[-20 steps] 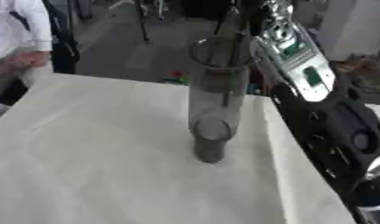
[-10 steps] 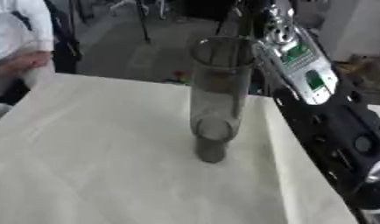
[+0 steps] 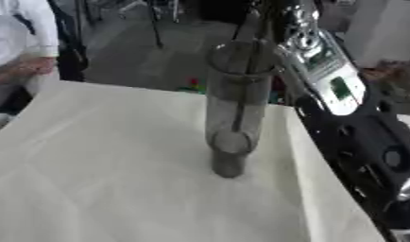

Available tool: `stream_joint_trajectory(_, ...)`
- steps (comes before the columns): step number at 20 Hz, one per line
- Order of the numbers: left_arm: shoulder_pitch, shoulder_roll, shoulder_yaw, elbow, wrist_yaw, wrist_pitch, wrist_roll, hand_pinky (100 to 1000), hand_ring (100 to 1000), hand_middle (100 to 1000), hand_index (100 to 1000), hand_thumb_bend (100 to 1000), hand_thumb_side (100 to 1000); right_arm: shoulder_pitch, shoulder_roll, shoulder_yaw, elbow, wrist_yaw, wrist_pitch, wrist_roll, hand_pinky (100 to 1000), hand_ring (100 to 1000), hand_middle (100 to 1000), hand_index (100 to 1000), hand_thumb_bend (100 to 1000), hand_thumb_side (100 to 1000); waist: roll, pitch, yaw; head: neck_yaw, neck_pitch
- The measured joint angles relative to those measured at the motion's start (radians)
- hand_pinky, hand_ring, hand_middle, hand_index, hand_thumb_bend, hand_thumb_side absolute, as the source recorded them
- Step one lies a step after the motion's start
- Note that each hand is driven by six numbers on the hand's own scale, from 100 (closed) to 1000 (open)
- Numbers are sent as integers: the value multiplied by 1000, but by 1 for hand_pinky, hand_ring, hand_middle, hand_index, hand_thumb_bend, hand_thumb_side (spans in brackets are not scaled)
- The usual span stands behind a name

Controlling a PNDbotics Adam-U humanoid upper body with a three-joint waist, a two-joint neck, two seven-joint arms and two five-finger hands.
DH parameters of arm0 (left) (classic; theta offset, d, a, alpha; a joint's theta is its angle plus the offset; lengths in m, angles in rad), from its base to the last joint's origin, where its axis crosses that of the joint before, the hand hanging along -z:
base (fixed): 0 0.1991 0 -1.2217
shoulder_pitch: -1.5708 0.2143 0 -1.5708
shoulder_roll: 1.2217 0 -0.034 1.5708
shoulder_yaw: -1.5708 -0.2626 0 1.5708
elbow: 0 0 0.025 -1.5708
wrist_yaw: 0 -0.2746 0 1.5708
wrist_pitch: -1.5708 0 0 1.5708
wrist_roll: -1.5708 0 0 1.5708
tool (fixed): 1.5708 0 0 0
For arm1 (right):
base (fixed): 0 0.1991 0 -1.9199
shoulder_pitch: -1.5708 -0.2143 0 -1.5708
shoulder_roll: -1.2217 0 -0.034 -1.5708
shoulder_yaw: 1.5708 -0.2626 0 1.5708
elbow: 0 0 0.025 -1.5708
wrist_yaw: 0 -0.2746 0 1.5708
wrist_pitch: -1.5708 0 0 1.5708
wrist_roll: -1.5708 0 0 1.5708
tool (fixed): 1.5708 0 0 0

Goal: Arrange flowers into the vase.

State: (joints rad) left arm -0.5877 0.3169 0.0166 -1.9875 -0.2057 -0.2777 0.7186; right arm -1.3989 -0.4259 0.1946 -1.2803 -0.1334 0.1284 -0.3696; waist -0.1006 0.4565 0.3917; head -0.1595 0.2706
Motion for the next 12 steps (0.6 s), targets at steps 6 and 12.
stream_joint_trajectory(6, 0, 0, 0, 0, 0, 0, 0, 909, 1000, 884, 972, 376, 1000, 0, -1, 5, 0, 26, -28, 14, 413, 481, 442, 156, 100, 912, 0, 0, -3, 1, 0)
stream_joint_trajectory(12, 0, 0, 0, 0, 0, -2, -2, 909, 1000, 884, 972, 371, 1000, 9, -9, 16, 2, 105, -19, 39, 446, 496, 469, 201, 100, 929, 0, 0, -9, 7, 0)
